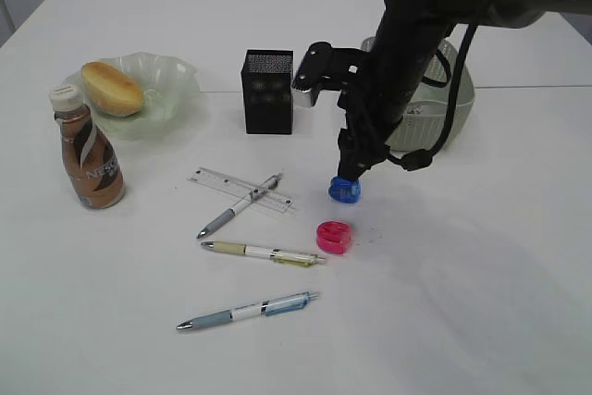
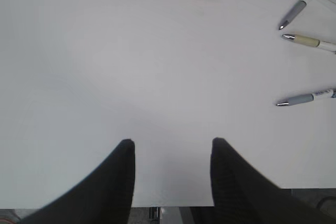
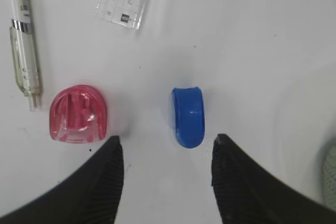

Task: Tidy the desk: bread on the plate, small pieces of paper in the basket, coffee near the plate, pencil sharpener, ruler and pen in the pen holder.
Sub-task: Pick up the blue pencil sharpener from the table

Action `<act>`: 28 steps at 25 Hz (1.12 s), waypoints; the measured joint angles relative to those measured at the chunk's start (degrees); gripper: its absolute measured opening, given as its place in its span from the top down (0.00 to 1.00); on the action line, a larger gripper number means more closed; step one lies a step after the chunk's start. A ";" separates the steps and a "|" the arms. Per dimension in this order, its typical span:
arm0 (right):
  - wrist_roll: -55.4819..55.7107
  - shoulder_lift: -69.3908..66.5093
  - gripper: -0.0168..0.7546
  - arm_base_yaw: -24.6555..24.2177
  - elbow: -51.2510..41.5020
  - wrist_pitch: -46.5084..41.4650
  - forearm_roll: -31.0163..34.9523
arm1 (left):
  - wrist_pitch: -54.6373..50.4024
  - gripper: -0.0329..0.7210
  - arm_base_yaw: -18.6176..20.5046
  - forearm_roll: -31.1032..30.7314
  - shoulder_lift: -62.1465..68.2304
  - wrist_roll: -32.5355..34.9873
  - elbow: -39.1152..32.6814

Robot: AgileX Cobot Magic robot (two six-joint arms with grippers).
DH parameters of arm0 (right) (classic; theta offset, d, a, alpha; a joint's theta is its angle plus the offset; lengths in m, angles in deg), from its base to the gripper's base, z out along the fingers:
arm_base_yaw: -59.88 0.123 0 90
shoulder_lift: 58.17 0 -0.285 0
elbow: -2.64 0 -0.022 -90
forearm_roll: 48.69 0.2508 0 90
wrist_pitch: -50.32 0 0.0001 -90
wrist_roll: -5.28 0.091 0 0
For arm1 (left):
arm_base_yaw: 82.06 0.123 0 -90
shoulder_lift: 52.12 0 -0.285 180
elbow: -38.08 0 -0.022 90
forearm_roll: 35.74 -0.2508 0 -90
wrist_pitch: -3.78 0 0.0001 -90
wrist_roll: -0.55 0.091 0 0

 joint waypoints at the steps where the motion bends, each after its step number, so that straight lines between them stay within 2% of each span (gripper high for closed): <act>1: -0.05 0.00 0.46 0.00 0.26 0.00 0.12 | 0.00 0.50 0.00 -0.36 0.00 0.00 0.00; 8: -0.27 -0.10 0.46 0.00 0.28 -0.29 0.32 | 0.00 0.50 0.00 -0.93 0.00 0.10 0.00; 14: -5.97 -0.10 0.46 0.00 0.28 -1.59 0.24 | 0.00 0.50 0.00 -1.07 0.00 0.10 0.00; 28: -9.33 -4.29 0.46 0.00 2.62 2.08 0.24 | 0.00 0.50 0.00 -1.07 0.00 0.10 0.00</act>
